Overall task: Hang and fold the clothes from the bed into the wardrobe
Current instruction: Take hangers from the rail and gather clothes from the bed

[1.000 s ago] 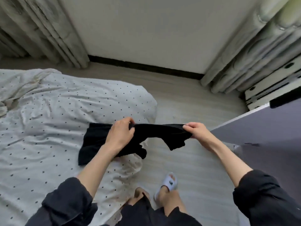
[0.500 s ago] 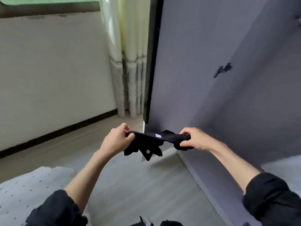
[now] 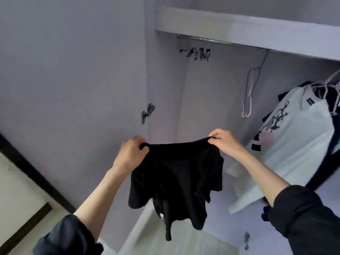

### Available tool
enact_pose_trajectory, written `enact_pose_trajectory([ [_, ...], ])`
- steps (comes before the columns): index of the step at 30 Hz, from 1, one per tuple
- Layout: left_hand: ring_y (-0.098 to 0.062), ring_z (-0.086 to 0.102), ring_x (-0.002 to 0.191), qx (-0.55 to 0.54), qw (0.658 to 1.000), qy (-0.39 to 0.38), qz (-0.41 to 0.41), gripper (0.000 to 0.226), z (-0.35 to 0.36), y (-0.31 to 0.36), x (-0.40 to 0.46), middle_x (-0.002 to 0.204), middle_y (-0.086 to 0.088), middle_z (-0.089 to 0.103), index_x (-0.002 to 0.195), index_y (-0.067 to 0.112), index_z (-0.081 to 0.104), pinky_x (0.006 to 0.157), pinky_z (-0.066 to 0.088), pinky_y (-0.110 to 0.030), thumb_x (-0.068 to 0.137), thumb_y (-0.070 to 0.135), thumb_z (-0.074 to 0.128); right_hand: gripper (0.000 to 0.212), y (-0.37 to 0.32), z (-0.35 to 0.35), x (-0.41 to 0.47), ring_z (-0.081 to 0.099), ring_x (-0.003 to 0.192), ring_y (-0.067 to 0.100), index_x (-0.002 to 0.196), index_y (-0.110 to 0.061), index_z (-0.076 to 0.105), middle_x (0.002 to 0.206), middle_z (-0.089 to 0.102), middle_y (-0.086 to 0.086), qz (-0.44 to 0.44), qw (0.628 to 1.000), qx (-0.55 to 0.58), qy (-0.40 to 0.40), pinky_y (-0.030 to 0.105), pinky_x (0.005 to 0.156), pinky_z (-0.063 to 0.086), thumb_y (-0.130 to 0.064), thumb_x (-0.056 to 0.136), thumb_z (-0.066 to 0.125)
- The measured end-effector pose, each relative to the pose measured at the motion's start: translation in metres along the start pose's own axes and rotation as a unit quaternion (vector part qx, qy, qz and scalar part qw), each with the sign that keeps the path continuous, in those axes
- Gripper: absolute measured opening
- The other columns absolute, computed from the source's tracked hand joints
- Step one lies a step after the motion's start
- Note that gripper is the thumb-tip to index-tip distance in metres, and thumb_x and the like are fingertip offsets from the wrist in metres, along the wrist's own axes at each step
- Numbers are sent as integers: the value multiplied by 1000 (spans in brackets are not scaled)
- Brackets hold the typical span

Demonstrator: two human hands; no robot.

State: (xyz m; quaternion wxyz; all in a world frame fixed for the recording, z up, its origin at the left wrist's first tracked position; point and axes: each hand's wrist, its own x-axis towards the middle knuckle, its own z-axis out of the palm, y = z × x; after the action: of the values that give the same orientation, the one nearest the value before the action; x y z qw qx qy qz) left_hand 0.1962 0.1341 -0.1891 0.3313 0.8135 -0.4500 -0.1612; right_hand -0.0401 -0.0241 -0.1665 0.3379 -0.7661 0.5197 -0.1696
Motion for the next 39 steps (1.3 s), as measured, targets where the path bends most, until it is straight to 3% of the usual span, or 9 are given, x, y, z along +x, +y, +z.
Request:
enact_pose_trajectory([
  [4, -22, 58, 62, -49, 997, -54, 24, 15, 14, 34, 53, 70, -11, 62, 86, -1, 64, 66, 51, -35, 88, 11, 56, 7, 14, -40, 24, 60, 90, 14, 85, -19, 67, 89, 66, -3, 39, 997, -20, 61, 25, 81, 43, -23, 81, 71],
  [7, -14, 56, 55, -75, 995, -56, 32, 19, 23, 54, 79, 59, -2, 57, 69, 9, 60, 56, 47, -16, 88, 9, 57, 14, 26, -60, 36, 64, 95, 18, 70, -28, 65, 86, 69, -4, 51, 995, -6, 80, 34, 92, 48, -24, 78, 74],
  [10, -12, 62, 60, -187, 978, -95, 9, 27, 36, 74, 96, 69, -2, 63, 67, 19, 62, 66, 55, -24, 89, 4, 58, 14, 44, -72, 41, 66, 93, 17, 69, -32, 65, 87, 72, -3, 55, 995, -21, 81, 38, 93, 49, -26, 78, 74],
  [16, -14, 63, 66, -361, 909, -196, -73, 18, 56, 119, 116, 71, -5, 65, 80, 8, 64, 57, 55, -15, 89, -4, 54, 16, 68, -86, 64, 63, 74, 16, 90, -10, 70, 85, 71, 4, 70, 992, -1, 109, 25, 81, 47, -23, 89, 62],
  [20, -16, 62, 67, -352, 915, -181, -75, 13, 73, 147, 132, 72, -8, 64, 86, 1, 64, 57, 55, -16, 88, -7, 53, 31, 76, -108, 105, 63, 74, 32, 70, -9, 58, 76, 67, 15, 98, 969, 29, 226, 38, 81, 51, -28, 94, 53],
  [23, -17, 61, 71, -347, 919, -171, -71, 14, 79, 161, 145, 80, -10, 63, 98, 0, 62, 56, 55, -16, 88, -6, 54, 35, 73, -129, 140, 61, 83, 31, 89, -5, 59, 87, 65, 16, 124, 948, 78, 283, 42, 85, 50, -38, 95, 48],
  [28, -17, 59, 69, -343, 924, -149, -77, 16, 84, 172, 161, 80, -9, 61, 102, 0, 61, 54, 53, -15, 88, -6, 54, 25, 57, -152, 179, 55, 72, 15, 87, -12, 55, 80, 57, 2, 195, 881, 397, 168, 31, 69, 47, -29, 100, 42],
  [35, -8, 62, 58, -309, 937, -152, -63, 17, 87, 173, 178, 82, -9, 64, 100, 1, 64, 56, 53, -16, 87, -5, 55, 11, 62, -153, 209, 48, 42, 8, 97, -12, 58, 55, 52, 1, 139, 870, 437, 181, 21, 51, 46, -9, 97, 47],
  [39, -2, 62, 50, -294, 938, -175, -54, 16, 98, 178, 176, 73, -6, 64, 94, 4, 65, 53, 53, -15, 86, -7, 55, 10, 73, -158, 215, 42, 56, 11, 95, -16, 62, 60, 47, -2, 115, 881, 388, 245, 23, 55, 41, -13, 96, 52],
])
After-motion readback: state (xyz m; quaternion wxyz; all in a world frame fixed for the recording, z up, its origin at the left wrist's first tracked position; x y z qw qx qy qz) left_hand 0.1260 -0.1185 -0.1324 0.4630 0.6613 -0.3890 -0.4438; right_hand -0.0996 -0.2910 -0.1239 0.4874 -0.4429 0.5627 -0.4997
